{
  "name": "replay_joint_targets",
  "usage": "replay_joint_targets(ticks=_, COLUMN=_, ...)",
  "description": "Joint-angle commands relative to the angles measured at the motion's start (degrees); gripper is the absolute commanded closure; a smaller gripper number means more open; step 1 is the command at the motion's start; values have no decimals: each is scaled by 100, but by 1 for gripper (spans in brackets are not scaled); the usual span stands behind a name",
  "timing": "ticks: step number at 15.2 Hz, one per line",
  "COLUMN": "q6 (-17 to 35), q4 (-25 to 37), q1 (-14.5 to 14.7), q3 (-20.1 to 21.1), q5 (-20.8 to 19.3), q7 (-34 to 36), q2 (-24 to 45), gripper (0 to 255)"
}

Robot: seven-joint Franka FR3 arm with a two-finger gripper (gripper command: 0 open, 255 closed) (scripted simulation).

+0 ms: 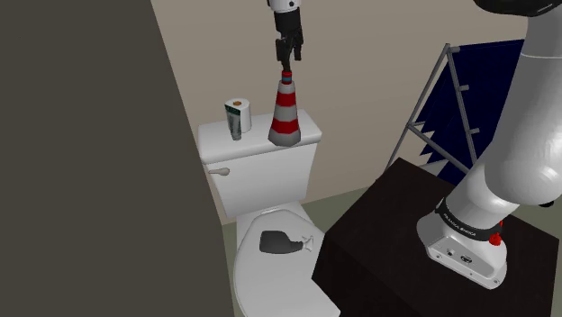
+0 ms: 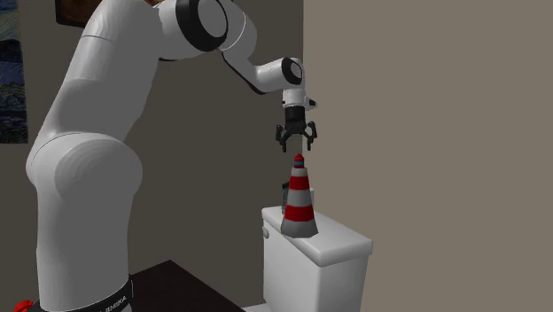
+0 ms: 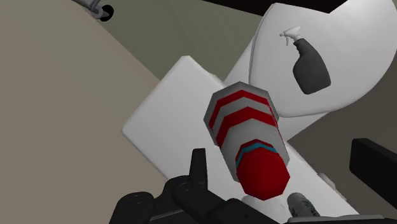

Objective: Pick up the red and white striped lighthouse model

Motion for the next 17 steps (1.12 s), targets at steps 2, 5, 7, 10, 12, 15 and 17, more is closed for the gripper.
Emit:
replay_joint_targets(ticks=2, q6=-4, q4=427, q1=38, q3=6, q5=-49, q7=-24, q2=436, gripper=0)
replay_joint_targets(ticks=5, q6=222, q4=205, q1=31, q3=4, q5=-54, q7=2, q2=442, gripper=0)
replay_joint_targets(ticks=7, q6=369, q4=67, q1=27, q3=3, q5=-58, q7=20, q2=453, gripper=0)
replay_joint_targets(ticks=10, q6=484, q4=-36, q1=24, q3=2, q5=-62, q7=34, q2=465, gripper=0)
replay_joint_targets(ticks=12, q6=491, q4=-65, q1=21, q3=2, q5=-60, q7=32, q2=443, gripper=255)
replay_joint_targets(ticks=15, q6=489, q4=-63, q1=23, q3=2, q5=-60, q7=33, q2=442, gripper=255)
replay_joint_targets(ticks=17, q6=482, q4=-53, q1=24, q3=2, q5=-60, q7=34, q2=446, gripper=255)
